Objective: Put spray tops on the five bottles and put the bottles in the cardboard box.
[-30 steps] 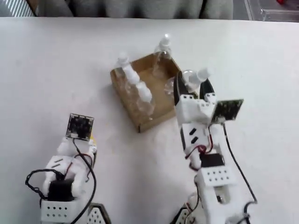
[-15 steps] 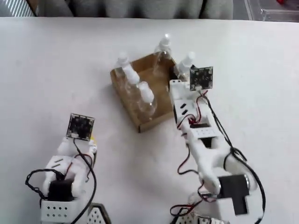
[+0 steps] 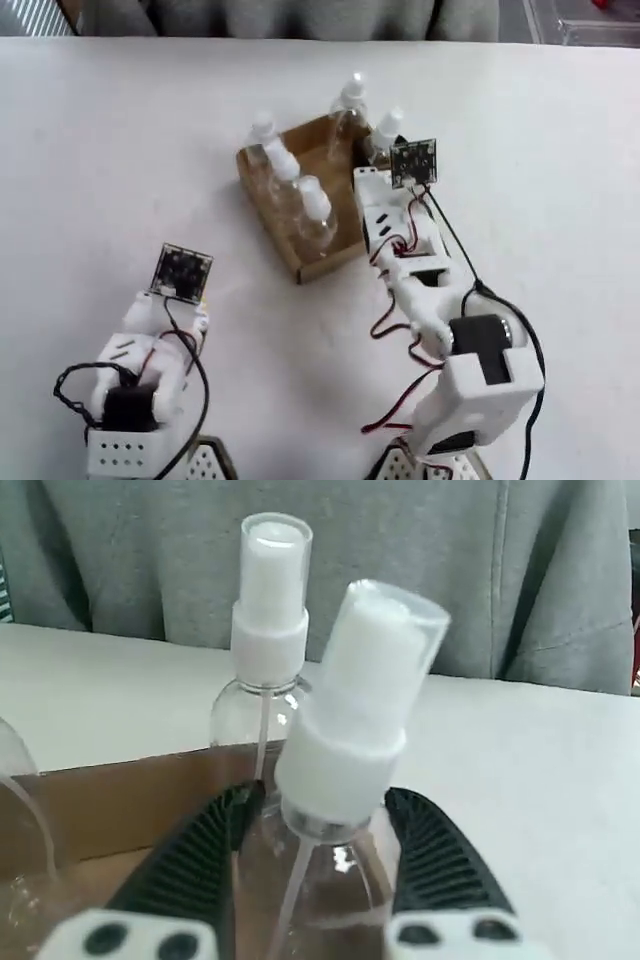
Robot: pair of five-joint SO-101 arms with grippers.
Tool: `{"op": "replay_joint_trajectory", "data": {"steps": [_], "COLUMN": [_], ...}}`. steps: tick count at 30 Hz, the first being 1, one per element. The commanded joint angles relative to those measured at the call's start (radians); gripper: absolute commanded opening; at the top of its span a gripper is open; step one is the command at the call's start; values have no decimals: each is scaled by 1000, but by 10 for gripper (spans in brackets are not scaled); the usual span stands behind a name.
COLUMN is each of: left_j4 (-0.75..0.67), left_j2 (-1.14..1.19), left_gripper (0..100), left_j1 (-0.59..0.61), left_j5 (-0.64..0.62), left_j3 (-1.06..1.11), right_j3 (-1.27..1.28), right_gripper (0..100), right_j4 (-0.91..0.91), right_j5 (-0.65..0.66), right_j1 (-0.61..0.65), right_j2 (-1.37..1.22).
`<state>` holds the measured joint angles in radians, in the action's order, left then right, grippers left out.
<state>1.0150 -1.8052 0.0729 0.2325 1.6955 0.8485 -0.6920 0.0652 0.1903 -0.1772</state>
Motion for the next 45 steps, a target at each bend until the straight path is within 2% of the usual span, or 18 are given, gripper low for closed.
{"op": "replay_joint_trajectory", "data": {"steps": [1, 12, 17, 24, 35, 42, 45], "left_j4": [-31, -31, -31, -31, -31, -31, -31], "left_j2": [-13, -13, -13, -13, -13, -13, -13], "left_gripper": [24, 24, 24, 24, 24, 24, 24], "left_j1": [5, 7, 7, 7, 7, 7, 7], "left_j5": [8, 9, 9, 9, 9, 9, 9], "left_j3": [-2, -2, -2, -2, -2, -2, -2], "right_j3": [-78, -97, -94, -89, -54, -46, -44], "right_gripper": [16, 16, 16, 18, 19, 135, 154], "right_j4": [-27, -27, -28, -24, -27, -24, -22], "right_j5": [14, 15, 150, 97, 101, 104, 104], "right_j1": [-12, -8, -8, -10, -7, 1, 7], "right_j2": [-27, -51, -59, -61, -51, -61, -61]}}
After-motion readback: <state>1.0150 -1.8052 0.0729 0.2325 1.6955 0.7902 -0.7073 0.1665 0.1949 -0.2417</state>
